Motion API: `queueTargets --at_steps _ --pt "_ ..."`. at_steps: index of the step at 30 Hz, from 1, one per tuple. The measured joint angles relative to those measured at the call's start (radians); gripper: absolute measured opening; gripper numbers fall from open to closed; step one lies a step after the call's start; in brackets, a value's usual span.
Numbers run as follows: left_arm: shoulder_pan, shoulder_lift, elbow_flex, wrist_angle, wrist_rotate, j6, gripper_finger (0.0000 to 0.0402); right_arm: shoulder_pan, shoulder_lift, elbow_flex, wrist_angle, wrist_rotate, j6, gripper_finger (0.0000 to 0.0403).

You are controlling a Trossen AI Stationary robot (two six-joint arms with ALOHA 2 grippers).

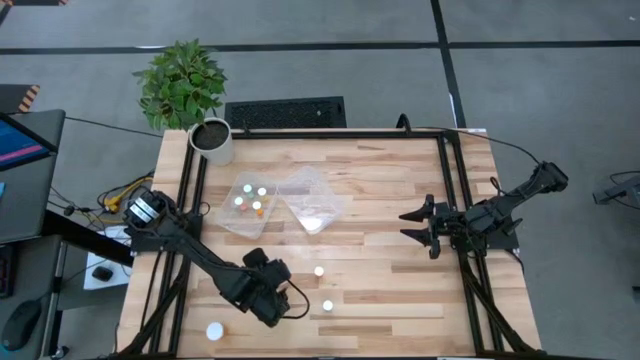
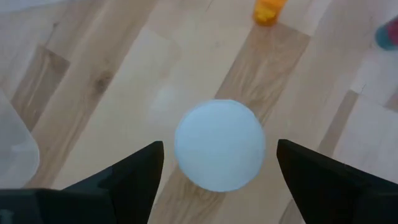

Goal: Pick and place medicine bottles into bin by pill shape (circle, oval)
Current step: Put the orange capsule bottle into the right transparent bin

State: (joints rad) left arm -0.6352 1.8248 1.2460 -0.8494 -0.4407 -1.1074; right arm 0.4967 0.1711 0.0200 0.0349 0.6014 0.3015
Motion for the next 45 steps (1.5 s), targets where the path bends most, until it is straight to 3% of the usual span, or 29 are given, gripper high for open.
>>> queueTargets --at_steps 9,18,24,45 --pt "0.052 -0.010 0.000 0.001 0.068 0.094 0.0323 0.000 0.000 0.000 0.000 0.000 -0.014 0.0226" --pt "0.092 -0.094 0.000 0.003 0.087 0.142 0.0311 0.000 0.000 0.000 0.000 0.000 -0.014 0.0226" --pt "0.111 -0.092 -0.026 0.031 0.181 0.179 0.0303 0.000 0.000 0.000 0.000 0.000 -0.015 0.0226" --pt "0.181 -0.090 -0.042 0.059 0.280 0.328 0.0319 0.000 0.000 0.000 0.000 -0.001 -0.020 0.0226"
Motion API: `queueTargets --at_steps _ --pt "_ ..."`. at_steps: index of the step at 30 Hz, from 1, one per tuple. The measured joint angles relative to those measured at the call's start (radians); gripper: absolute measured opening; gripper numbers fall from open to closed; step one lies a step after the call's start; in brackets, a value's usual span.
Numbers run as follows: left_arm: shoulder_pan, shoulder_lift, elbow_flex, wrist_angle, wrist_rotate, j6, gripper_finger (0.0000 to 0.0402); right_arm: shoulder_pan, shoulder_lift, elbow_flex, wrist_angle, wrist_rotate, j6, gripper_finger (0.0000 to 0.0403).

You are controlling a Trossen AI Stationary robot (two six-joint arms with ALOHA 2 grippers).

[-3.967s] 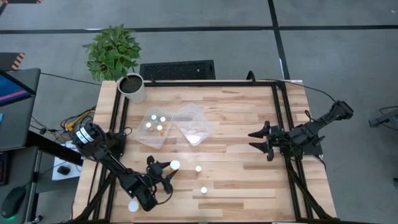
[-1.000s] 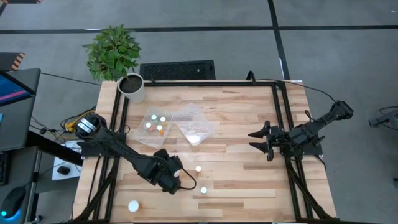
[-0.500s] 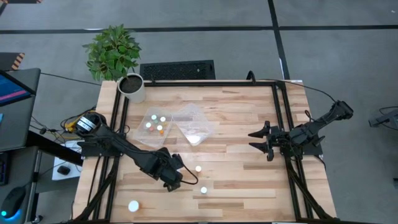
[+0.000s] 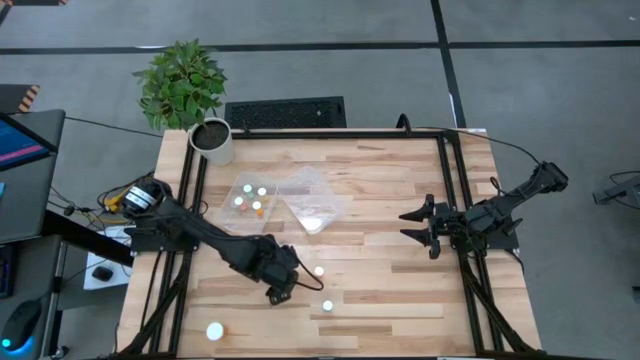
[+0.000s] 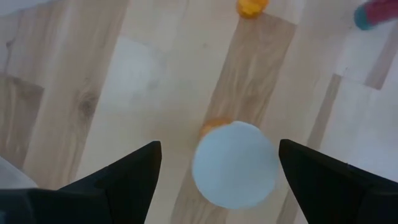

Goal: Pick and place medicine bottles into bin by pill shape (circle, oval)
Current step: Put the orange capsule bottle into the right transparent bin

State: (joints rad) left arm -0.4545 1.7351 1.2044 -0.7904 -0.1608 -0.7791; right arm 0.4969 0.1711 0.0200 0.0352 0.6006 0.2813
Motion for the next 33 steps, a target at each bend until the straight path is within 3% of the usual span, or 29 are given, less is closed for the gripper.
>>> queueTargets --at_steps 17,25,33 --pt "0.018 0.002 -0.035 0.050 0.111 0.026 0.0319 0.000 0.000 0.000 0.000 -0.001 -0.002 0.0226" --pt "0.018 0.002 -0.043 0.059 0.093 0.053 0.0318 0.000 0.000 0.000 0.000 -0.001 -0.002 0.0226" --pt "0.023 0.002 -0.043 0.069 0.092 0.062 0.0273 0.000 0.000 0.000 0.000 -0.002 -0.002 0.0226"
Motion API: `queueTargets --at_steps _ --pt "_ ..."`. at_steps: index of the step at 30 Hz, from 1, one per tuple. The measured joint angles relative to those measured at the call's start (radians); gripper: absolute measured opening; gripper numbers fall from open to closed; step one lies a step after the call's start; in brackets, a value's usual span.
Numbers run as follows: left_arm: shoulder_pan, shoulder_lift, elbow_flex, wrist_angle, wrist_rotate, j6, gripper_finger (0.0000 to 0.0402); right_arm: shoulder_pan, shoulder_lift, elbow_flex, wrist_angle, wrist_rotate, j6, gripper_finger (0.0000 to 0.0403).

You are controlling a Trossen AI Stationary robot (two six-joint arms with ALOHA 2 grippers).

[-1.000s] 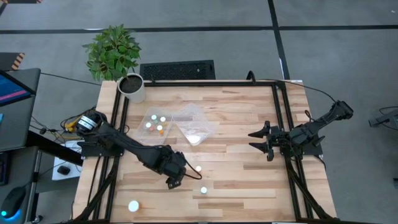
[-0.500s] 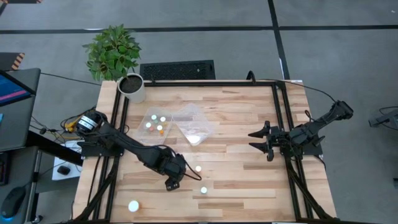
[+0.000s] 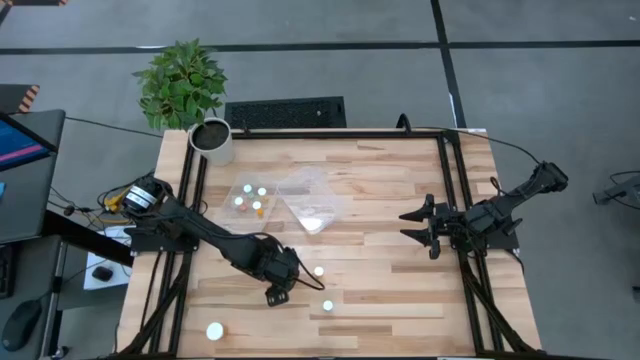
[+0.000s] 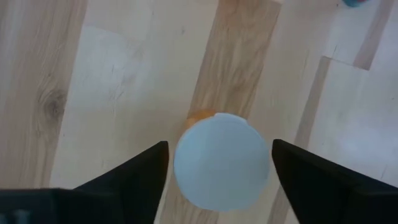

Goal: Pick and place medicine bottles into bin by pill shape (circle, oval)
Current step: Put the orange capsule bottle into the right transparent bin

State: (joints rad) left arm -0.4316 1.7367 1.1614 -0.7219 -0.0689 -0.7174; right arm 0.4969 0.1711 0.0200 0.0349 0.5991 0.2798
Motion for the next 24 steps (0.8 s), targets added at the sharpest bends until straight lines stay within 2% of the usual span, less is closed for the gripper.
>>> queueTargets --at_steps 8,12,18,24 --pt "0.018 0.000 0.000 0.002 -0.003 0.015 0.0198 0.000 0.000 0.000 0.000 0.000 0.000 0.0226" --pt "0.027 0.000 0.000 0.003 0.005 0.015 0.0197 0.000 0.000 0.000 0.000 0.000 0.000 0.0226" --pt "0.056 -0.005 0.007 -0.001 0.041 0.026 0.0221 0.000 0.000 0.000 0.000 0.000 0.000 0.0226" --pt "0.111 -0.005 0.088 -0.068 0.071 0.130 0.0203 0.000 0.000 0.000 0.000 0.000 -0.001 0.0226"
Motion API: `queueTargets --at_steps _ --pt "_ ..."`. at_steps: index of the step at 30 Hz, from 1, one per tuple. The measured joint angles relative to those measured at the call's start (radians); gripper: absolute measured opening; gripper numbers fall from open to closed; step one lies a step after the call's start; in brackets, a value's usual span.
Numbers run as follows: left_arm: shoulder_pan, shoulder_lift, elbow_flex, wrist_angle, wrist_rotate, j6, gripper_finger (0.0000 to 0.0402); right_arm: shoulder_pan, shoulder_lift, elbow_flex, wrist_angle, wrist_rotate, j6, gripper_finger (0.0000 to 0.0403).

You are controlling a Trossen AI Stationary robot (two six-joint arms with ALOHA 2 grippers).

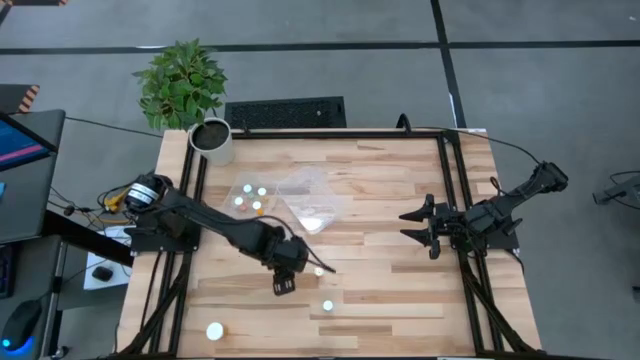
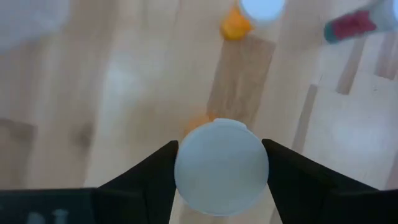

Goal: Pick and place medicine bottles into bin by pill shape (circle, oval)
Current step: Put the orange capsule bottle into the right transparent bin

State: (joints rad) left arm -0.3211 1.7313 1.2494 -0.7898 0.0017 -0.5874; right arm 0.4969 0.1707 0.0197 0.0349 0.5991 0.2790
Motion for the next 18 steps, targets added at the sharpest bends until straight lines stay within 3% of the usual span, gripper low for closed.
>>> queueTargets --at_steps 8,18 --pt "0.128 0.000 0.206 -0.228 -0.109 0.229 0.0226 0.000 0.000 0.000 0.000 0.000 -0.003 0.0226" --pt "0.402 -0.001 0.361 -0.243 -0.140 0.511 0.0220 0.000 0.000 0.000 0.000 0.000 -0.003 0.0226"
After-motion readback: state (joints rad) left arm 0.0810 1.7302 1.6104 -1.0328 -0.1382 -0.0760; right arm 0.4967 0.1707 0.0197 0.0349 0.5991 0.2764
